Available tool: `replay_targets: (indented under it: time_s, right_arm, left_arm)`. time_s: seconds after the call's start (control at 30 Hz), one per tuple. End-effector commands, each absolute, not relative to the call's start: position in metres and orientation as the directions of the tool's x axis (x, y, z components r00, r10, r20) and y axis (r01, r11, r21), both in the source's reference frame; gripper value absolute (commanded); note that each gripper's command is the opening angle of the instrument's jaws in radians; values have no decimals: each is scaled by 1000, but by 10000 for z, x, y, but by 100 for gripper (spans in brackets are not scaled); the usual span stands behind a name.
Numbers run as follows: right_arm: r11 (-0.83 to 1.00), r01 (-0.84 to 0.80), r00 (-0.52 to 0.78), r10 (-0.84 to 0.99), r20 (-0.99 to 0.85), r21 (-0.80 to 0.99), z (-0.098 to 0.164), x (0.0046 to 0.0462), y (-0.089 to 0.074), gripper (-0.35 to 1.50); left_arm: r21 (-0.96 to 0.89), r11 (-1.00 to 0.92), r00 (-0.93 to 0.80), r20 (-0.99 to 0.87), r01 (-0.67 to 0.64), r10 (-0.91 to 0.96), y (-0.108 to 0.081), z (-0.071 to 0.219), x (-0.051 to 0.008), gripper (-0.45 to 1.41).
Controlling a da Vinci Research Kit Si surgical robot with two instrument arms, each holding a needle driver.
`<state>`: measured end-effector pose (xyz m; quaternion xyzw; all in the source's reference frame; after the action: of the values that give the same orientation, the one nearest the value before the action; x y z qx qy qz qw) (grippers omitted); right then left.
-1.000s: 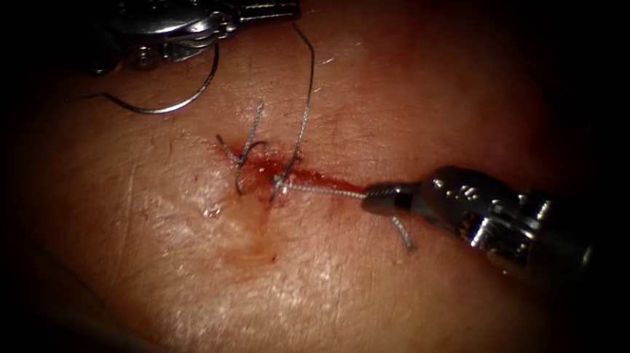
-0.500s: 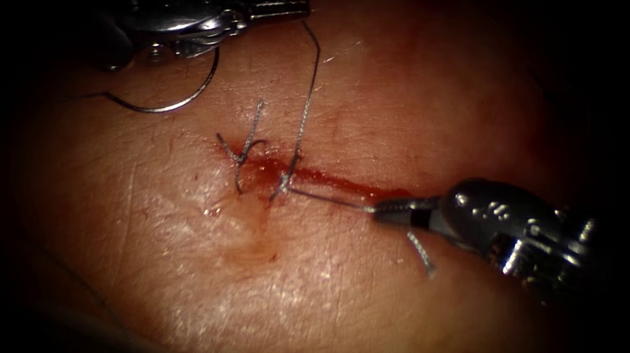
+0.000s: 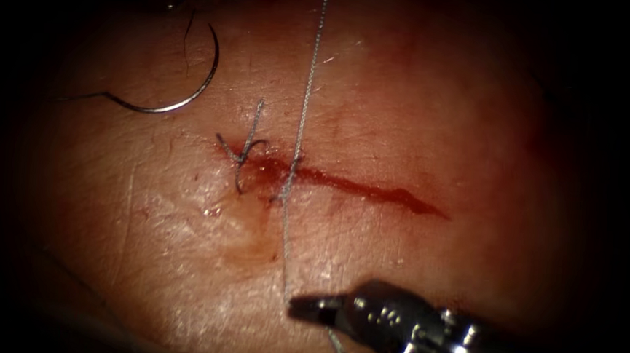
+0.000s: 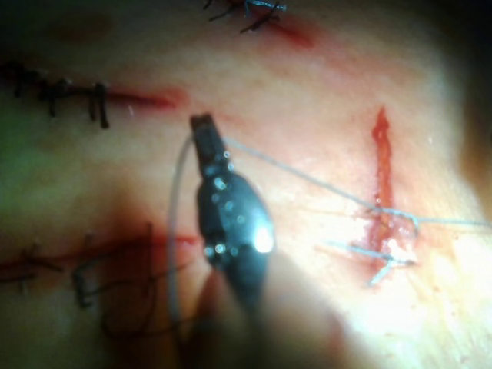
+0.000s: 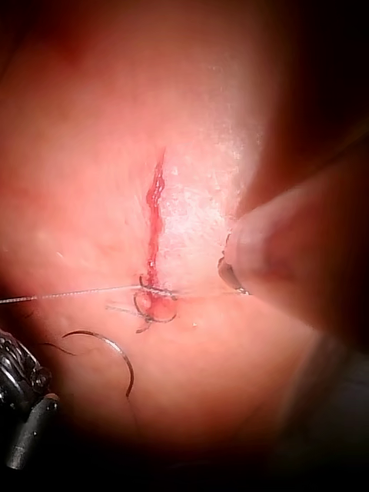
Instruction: Wound Closure
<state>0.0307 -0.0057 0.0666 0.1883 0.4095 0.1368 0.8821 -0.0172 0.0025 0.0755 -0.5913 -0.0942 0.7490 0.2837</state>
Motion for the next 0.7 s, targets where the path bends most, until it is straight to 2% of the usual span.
replay_targets:
  time_s: [0.03,0.23,0.43,0.7]
  right_arm:
    - [889,-70,631,391,-671,452,678,328,-77,-35]
    - [902,-8,641,336,-690,431,671,348,-103,-35]
    - [919,59,594,281,-754,389,651,369,-118,-35]
    - [925,69,571,272,-775,375,644,378,-123,-35]
  left_arm:
    - [-466,-825,-146,-836,-319,529,20,766,-177,-45]
    - [-430,-842,-161,-853,-326,497,26,779,-184,-45]
    - [-417,-847,-166,-858,-329,487,33,784,-184,-45]
    - [-397,-857,-174,-867,-328,468,38,785,-184,-45]
